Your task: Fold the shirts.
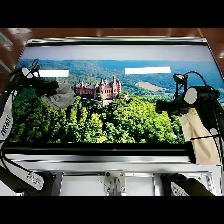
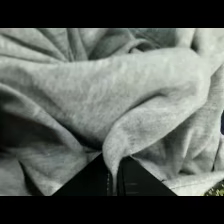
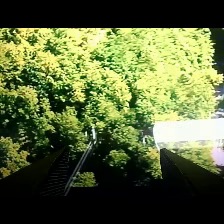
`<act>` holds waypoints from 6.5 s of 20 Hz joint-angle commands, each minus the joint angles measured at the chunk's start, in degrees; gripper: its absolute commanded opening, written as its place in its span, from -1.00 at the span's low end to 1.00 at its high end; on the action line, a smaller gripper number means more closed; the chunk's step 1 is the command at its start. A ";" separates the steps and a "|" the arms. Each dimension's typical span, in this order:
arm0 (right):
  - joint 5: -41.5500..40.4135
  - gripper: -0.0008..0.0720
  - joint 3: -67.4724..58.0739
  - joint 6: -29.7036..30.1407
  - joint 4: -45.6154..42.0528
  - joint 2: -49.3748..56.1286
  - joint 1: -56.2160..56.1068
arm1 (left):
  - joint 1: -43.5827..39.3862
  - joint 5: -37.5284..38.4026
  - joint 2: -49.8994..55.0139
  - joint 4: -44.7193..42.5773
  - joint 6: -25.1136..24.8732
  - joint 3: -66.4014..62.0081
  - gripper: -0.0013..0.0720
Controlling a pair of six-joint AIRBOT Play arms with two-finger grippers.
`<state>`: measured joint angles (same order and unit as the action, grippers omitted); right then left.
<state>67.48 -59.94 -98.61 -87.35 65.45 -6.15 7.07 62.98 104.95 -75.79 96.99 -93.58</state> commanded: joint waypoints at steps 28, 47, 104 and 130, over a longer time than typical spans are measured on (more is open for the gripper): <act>16.46 0.91 -5.70 4.09 -4.02 -17.05 -0.02 | -56.57 -13.73 -18.16 3.17 8.28 9.29 -0.20; 8.98 0.91 -1.36 12.00 10.36 3.69 6.99 | -26.43 -7.15 -23.08 21.14 -1.66 36.50 0.96; 26.49 -0.80 -33.07 23.12 27.08 -12.96 7.45 | -26.03 9.53 -64.61 -0.55 -7.63 16.44 -0.86; 24.50 0.64 -2.49 21.99 16.22 9.57 30.47 | -27.21 -9.84 -58.75 14.69 2.71 52.61 -0.86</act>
<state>90.17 -71.57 -77.93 -72.16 79.13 15.66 -19.57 53.49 46.15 -61.60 99.74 -41.04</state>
